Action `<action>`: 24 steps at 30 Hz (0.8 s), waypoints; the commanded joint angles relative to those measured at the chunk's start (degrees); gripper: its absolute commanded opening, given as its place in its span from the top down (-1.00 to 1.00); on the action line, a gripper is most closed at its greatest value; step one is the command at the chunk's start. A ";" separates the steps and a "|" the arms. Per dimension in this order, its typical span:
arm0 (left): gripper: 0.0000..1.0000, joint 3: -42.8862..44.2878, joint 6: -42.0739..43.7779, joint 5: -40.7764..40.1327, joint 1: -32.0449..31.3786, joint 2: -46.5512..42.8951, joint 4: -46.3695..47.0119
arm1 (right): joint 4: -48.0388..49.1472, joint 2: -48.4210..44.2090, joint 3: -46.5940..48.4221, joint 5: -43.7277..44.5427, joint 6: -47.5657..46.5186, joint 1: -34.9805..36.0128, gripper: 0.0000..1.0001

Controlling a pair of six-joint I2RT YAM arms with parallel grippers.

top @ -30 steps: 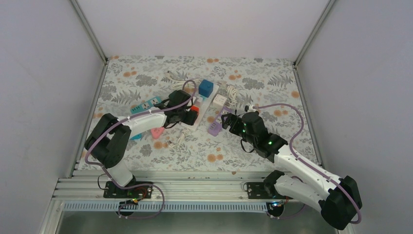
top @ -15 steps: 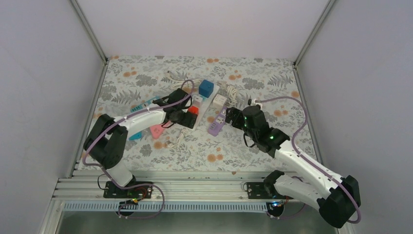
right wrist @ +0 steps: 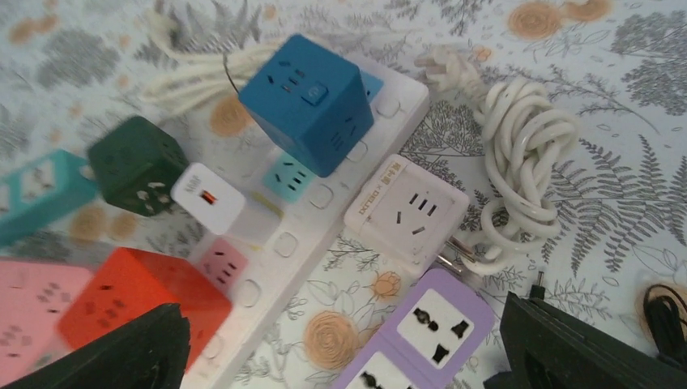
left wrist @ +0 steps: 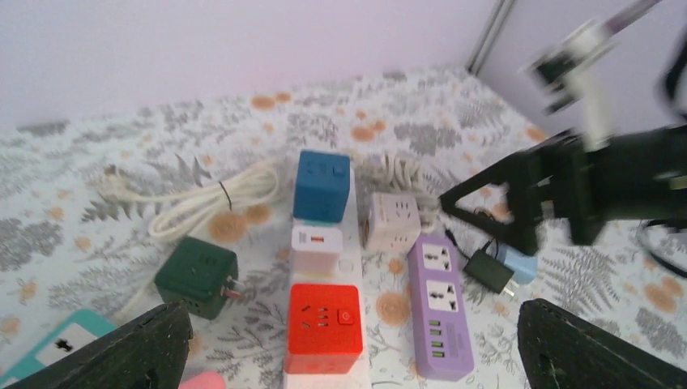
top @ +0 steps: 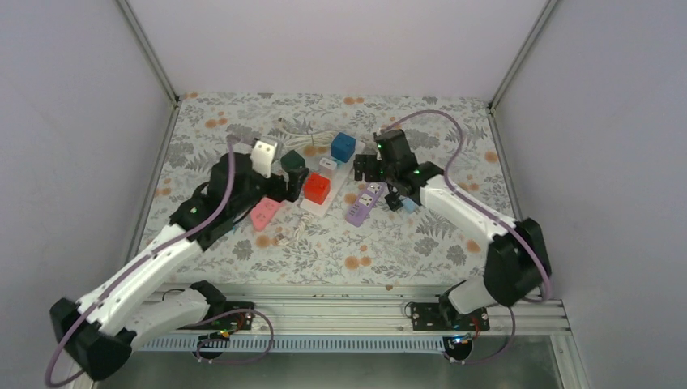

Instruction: Insert the plug

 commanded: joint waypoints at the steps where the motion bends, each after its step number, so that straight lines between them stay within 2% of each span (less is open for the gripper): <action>1: -1.00 -3.64 2.83 -0.73 0.61 -7.33 3.80 | -1.64 7.33 4.25 -0.93 -10.42 -1.41 -0.97; 5: -1.00 -6.80 5.41 0.37 0.82 -14.55 4.86 | -2.50 15.00 7.65 -1.24 -15.80 -2.12 -0.95; 9: -1.00 -8.66 6.61 1.17 1.00 -16.85 5.81 | -1.93 20.01 9.65 -4.24 -21.35 -2.49 -0.92; 11: -1.00 -9.16 6.93 1.58 1.09 -16.31 6.66 | -1.68 22.02 10.86 -5.52 -23.68 -2.79 -0.87; 16: -1.00 -5.61 7.37 3.79 1.25 -12.10 5.78 | -3.24 25.88 14.15 -1.45 -25.66 -4.29 -0.83; 24: -1.00 -3.40 6.77 4.14 1.61 -6.36 6.82 | -4.31 30.75 17.12 0.57 -31.65 -5.54 -0.97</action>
